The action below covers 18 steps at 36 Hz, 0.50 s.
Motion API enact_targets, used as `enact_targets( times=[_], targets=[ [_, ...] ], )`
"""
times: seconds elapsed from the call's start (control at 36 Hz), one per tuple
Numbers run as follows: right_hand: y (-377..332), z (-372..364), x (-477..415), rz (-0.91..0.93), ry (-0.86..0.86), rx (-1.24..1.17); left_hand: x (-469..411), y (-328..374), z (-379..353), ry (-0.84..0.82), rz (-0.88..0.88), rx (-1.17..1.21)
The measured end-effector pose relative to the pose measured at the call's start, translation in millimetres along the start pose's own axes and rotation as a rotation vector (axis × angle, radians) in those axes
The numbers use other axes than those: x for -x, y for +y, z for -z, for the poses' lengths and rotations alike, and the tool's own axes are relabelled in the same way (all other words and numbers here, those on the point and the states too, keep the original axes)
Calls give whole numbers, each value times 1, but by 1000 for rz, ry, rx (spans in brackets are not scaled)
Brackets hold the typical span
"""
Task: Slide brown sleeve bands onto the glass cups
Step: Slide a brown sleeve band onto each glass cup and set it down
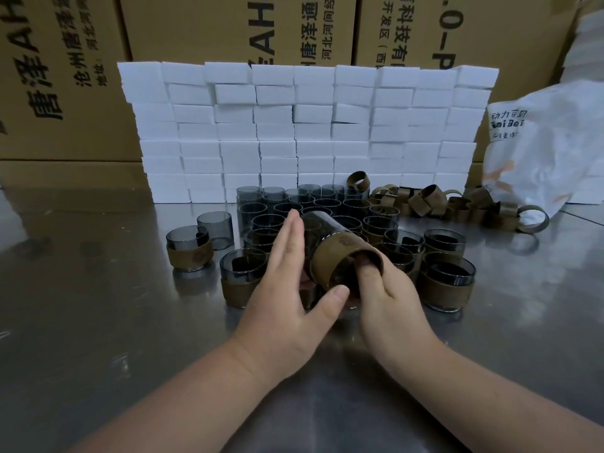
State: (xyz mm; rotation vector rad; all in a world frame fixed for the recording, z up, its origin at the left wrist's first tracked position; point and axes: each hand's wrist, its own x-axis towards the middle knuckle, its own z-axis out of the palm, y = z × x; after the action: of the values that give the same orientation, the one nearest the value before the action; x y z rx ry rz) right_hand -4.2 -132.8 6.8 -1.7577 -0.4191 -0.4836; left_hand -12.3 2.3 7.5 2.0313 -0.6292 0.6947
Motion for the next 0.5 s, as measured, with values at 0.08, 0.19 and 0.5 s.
enact_targets(
  times=[0.08,0.19,0.5],
  targets=[
    [-4,1,0,-20,-42,-28,0,-2,1,6,30,19],
    [-6,3,1,-31,-95,-73,0,-4,4,-14,41,56],
    [-5,16,-2,-121,-113,-104,-2,-4,11,-125,93,82]
  ],
)
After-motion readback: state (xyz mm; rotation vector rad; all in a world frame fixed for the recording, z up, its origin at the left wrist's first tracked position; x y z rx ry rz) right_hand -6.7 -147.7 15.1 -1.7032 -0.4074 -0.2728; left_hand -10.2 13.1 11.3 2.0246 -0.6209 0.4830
